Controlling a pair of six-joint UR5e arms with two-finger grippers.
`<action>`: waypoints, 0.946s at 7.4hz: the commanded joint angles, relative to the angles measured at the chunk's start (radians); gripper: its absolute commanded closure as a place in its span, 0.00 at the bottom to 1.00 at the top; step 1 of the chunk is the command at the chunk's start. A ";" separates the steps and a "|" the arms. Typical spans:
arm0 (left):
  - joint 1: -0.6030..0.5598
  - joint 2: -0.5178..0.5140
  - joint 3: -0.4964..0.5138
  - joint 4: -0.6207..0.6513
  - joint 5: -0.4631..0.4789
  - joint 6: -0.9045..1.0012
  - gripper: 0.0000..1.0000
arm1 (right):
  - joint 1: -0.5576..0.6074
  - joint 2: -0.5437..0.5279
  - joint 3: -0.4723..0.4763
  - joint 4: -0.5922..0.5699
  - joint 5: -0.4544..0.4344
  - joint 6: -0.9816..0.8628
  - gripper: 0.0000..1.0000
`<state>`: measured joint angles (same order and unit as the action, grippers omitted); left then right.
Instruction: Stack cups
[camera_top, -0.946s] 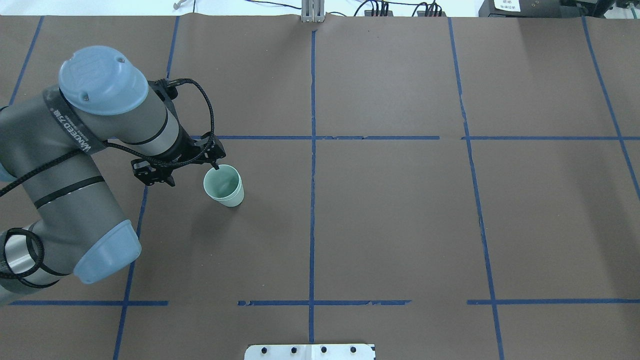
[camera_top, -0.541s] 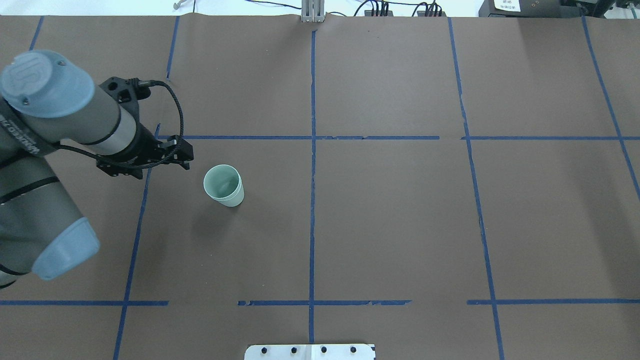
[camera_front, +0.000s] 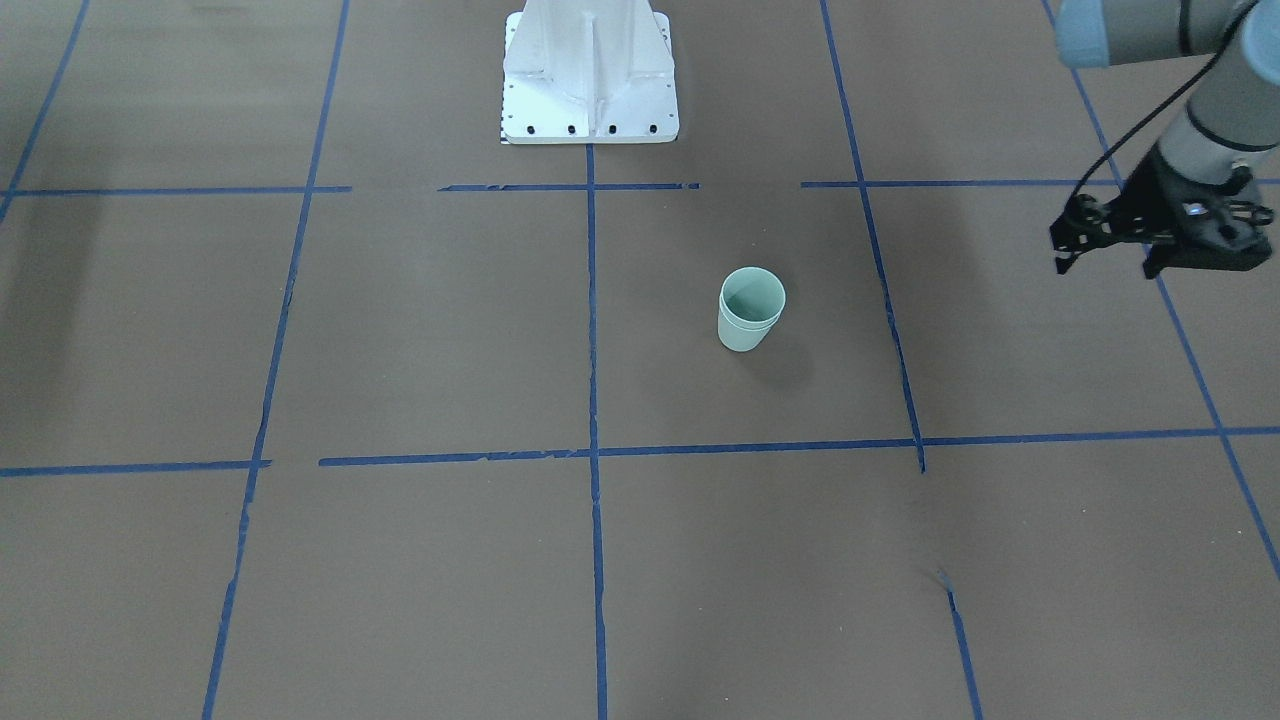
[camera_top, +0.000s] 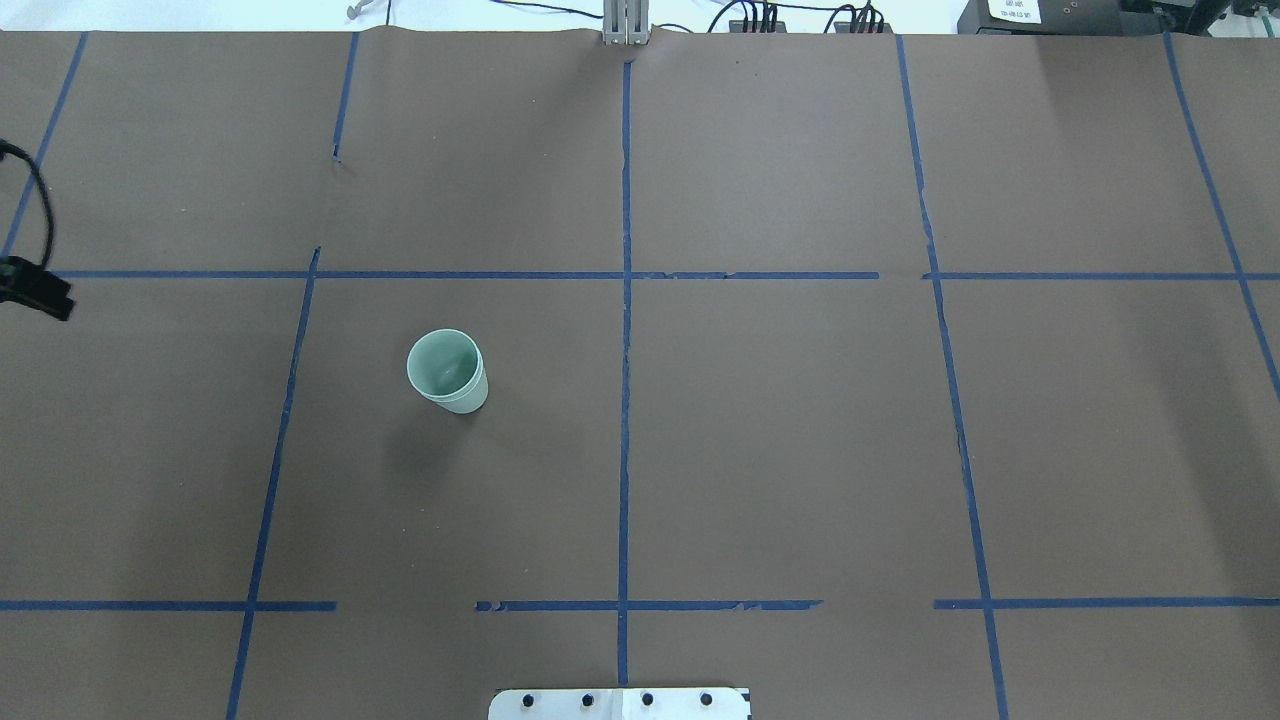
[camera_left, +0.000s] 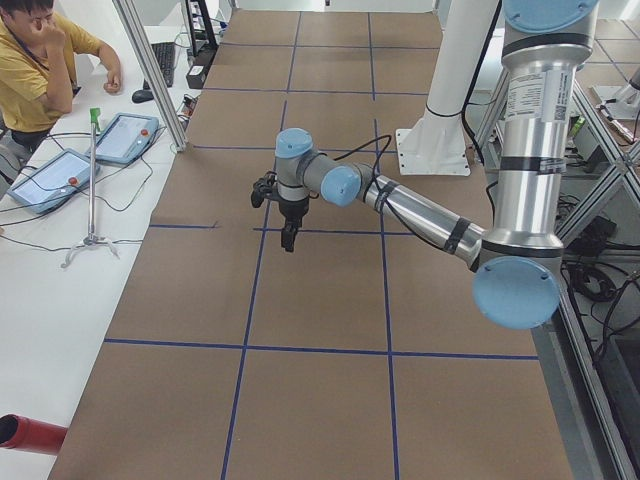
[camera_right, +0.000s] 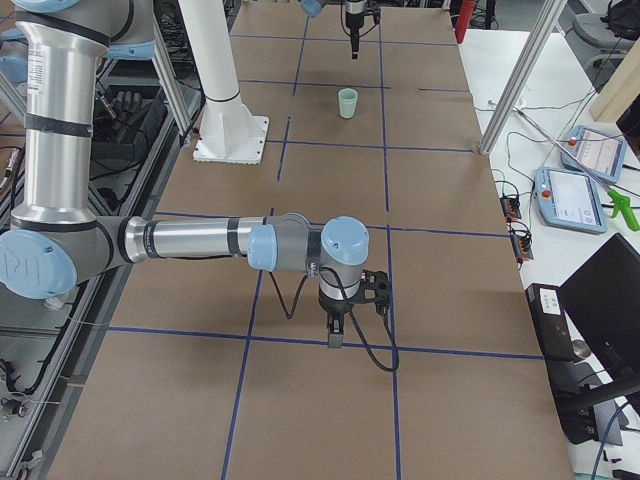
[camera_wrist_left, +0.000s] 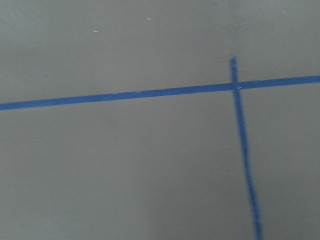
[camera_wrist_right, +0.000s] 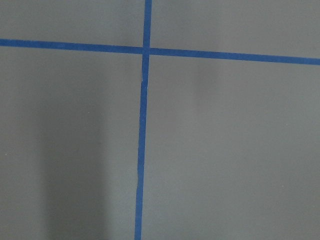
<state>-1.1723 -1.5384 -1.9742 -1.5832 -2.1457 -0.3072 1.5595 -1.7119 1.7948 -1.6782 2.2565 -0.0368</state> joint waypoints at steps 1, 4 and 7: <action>-0.300 0.130 0.075 0.000 -0.101 0.328 0.00 | 0.001 0.000 0.000 0.000 0.000 0.000 0.00; -0.454 0.188 0.187 0.011 -0.161 0.538 0.00 | 0.001 0.000 0.000 0.000 0.000 0.000 0.00; -0.451 0.187 0.202 0.017 -0.160 0.534 0.00 | 0.001 0.000 0.000 0.000 0.000 0.000 0.00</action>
<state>-1.6220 -1.3522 -1.7767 -1.5654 -2.3053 0.2249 1.5597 -1.7119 1.7947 -1.6782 2.2565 -0.0368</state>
